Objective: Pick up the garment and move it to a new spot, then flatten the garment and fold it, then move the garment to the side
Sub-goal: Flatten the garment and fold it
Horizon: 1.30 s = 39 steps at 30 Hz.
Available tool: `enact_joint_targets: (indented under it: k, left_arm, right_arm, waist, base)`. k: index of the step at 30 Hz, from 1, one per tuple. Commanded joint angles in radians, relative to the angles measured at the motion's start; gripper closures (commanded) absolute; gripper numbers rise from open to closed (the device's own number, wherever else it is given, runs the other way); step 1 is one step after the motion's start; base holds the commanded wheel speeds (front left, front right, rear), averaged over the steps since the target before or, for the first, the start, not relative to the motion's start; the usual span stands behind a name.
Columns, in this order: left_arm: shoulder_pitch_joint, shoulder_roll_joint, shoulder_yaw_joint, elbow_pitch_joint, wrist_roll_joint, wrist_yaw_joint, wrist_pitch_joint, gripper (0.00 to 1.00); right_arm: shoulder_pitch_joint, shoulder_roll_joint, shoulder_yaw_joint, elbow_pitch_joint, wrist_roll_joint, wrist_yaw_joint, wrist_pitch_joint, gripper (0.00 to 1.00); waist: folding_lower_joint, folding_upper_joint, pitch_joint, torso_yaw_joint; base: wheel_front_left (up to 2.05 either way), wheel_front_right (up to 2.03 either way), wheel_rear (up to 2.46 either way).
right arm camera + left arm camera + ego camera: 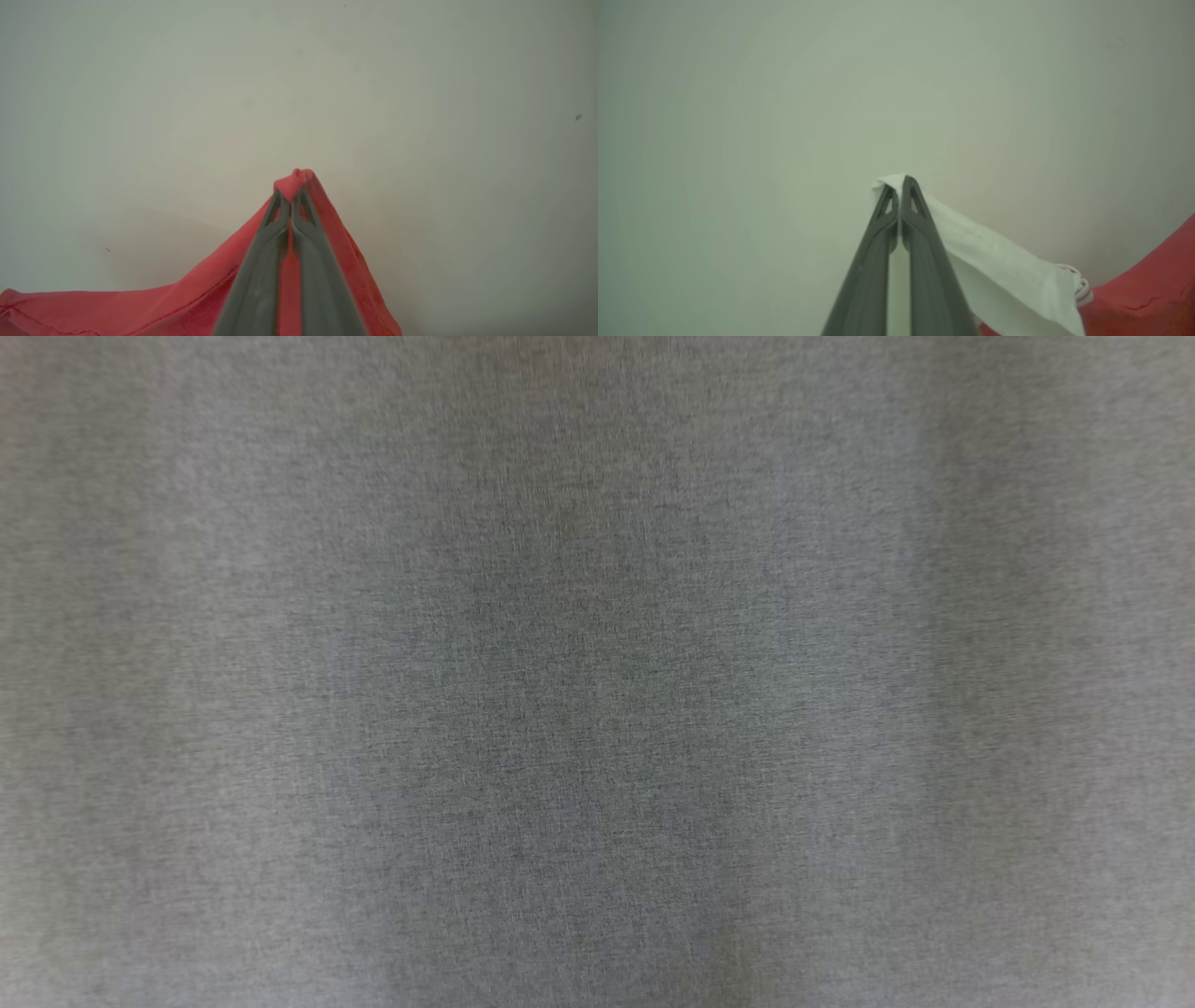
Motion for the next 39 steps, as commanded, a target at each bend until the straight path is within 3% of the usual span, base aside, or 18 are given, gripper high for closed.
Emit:
enact_joint_targets:
  k: [1,7,12,13,18,24,29,39]
  left_arm:
    - [0.051,0.011,0.007,-0.015,-0.016,0.003,-0.011,1.0]
    - [0.323,0.019,0.064,-0.147,-0.049,0.027,-0.02,1.0]
    - [0.677,0.037,0.135,-0.373,-0.046,0.108,-0.019,1.0]
    - [0.824,0.055,0.18,-0.471,-0.056,0.148,-0.019,1.0]
    - [1.182,0.071,0.238,-0.689,-0.083,0.224,-0.019,1.0]
    - [1.507,0.026,0.233,-0.833,-0.116,0.276,-0.019,1.0]
    - [1.727,-0.004,0.221,-0.849,-0.082,0.316,-0.019,1.0]
    - [1.985,-0.08,0.243,-0.837,-0.063,0.293,-0.02,1.0]
  right_arm:
    - [0.051,-0.007,0.021,-0.023,0.02,-0.002,-0.01,1.0]
    - [0.294,-0.06,0.077,-0.127,0.128,-0.002,-0.034,1.0]
    - [0.595,-0.128,0.087,-0.248,0.23,-0.002,-0.058,1.0]
    - [0.721,-0.143,0.089,-0.3,0.263,-0.002,-0.056,1.0]
    - [1.025,-0.184,0.039,-0.431,0.325,-0.002,-0.059,1.0]
    - [1.336,-0.136,-0.061,-0.561,0.378,-0.002,-0.028,1.0]
    - [1.532,-0.056,-0.126,-0.64,0.371,-0.002,0.008,1.0]
    - [1.817,0.057,-0.283,-0.77,0.313,-0.002,0.081,1.0]
  waist:
    - [-0.0002,-0.0003,-0.029,0.0]
    - [-0.0002,-0.0003,-0.121,0.011]
    - [-0.0002,-0.0003,-0.224,0.027]
    - [-0.0002,-0.0003,-0.26,0.029]
    - [-0.0002,-0.0003,-0.325,0.041]
    - [-0.0002,-0.0003,-0.379,0.05]
    - [-0.0002,-0.0003,-0.42,0.038]
    - [-0.0002,-0.0003,-0.509,0.052]
  base:
    - [0.0,0.0,0.0]
    - [0.0,0.0,0.0]
    - [0.0,0.0,0.0]
    - [0.0,0.0,0.0]
    - [0.0,0.0,0.0]
    - [0.0,0.0,0.0]
    - [0.0,0.0,0.0]
    - [0.0,0.0,0.0]
